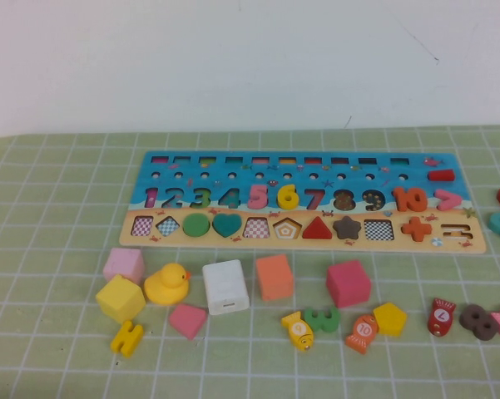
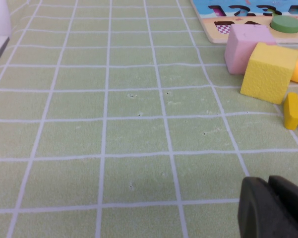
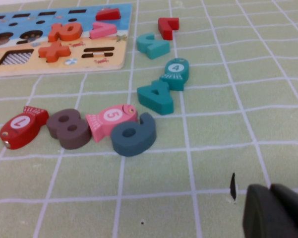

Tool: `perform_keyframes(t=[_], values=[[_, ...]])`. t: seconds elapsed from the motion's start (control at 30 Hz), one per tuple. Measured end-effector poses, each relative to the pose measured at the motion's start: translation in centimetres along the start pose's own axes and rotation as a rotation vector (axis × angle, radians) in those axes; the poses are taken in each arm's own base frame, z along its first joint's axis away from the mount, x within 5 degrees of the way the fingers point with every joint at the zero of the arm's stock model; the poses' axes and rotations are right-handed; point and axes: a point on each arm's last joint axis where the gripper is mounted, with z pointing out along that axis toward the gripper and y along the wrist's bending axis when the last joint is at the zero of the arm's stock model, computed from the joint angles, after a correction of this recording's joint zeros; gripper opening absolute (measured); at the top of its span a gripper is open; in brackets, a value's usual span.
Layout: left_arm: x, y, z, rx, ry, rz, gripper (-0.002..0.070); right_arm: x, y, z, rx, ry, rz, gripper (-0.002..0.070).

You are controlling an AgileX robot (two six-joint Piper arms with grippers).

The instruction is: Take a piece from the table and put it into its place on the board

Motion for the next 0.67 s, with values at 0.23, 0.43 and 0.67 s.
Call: perform_keyframes(t=[0.23,0.43,0.67], values=[[0.0,0.0,0.0,0.0,0.0,0.0,-0.0002,-0.01,-0.02,-0.02,0.002,0.003,-0.005,-0.0002],[0.0,0.0,0.0,0.0,0.0,0.0,-0.0002,0.01,-0.04,-0.02,0.005,0.005,-0.011,-0.0002],[0.0,0.0,0.0,0.0,0.0,0.0,-0.0002,0.01,-0.06,-0.02,0.007,0.005,-0.016,-0.0002]])
